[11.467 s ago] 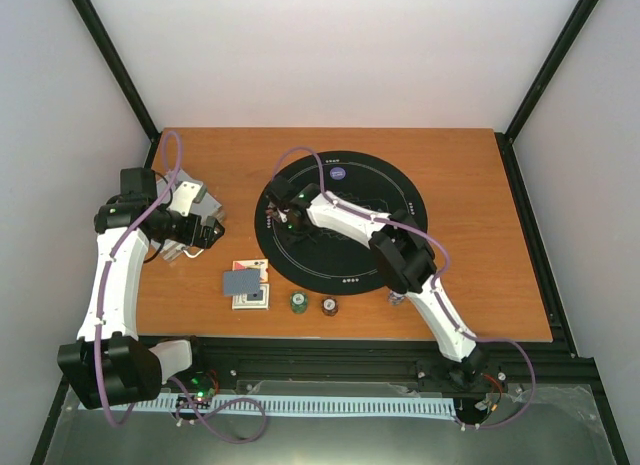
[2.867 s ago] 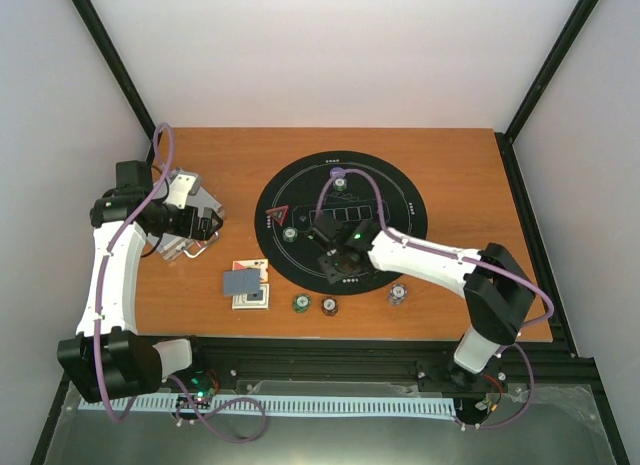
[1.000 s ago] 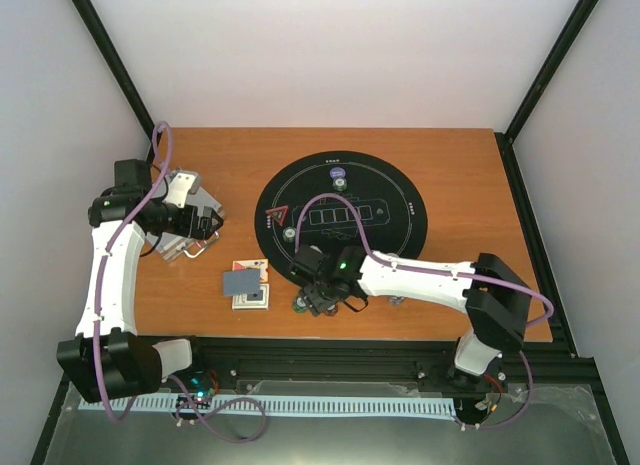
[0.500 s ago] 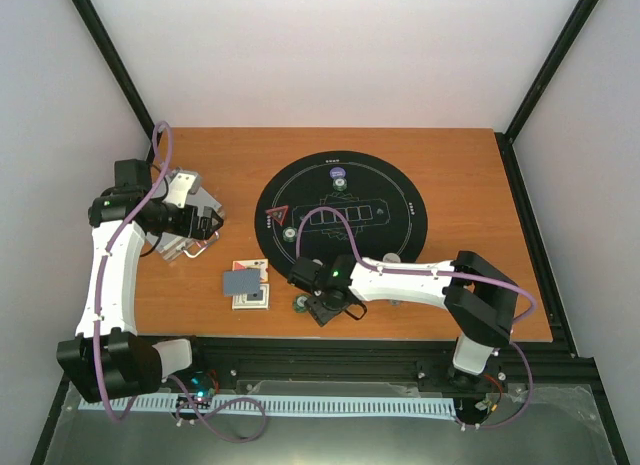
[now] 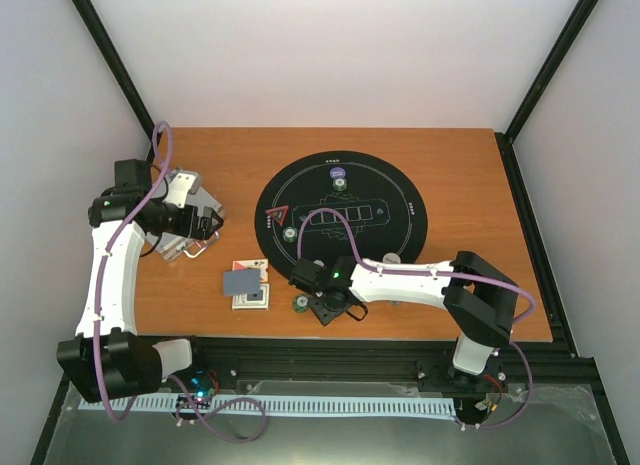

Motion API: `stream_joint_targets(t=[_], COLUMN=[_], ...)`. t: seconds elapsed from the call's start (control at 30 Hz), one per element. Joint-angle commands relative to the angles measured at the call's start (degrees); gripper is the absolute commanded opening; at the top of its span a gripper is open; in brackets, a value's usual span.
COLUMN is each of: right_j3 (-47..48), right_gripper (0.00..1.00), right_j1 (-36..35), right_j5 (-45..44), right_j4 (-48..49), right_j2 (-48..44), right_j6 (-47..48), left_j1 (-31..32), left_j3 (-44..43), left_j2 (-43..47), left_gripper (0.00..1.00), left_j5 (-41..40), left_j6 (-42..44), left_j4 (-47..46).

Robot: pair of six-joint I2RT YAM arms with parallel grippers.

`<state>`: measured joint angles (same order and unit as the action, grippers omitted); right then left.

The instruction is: Distribute texas hold em gaming equipment

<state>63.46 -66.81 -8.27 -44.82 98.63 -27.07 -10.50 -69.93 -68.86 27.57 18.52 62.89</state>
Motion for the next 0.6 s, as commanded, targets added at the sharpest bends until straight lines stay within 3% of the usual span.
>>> stream_joint_targets(t=[0.0, 0.57], right_j3=[1.2, 3.1], right_gripper=[0.6, 0.46], right_j1=[-0.4, -0.1], right_j5=[-1.9, -2.5], right_j4=[0.2, -0.4], right_j2=[0.8, 2.2], right_j6=[-0.2, 0.4], left_j1=[-0.4, -0.4], left_j3=[-2.1, -1.6], left_j2=[0.5, 0.8], left_gripper=[1.0, 1.0], left_j5=[0.7, 1.0], left_j6=[0.6, 0.8], left_j4=[0.9, 0.8])
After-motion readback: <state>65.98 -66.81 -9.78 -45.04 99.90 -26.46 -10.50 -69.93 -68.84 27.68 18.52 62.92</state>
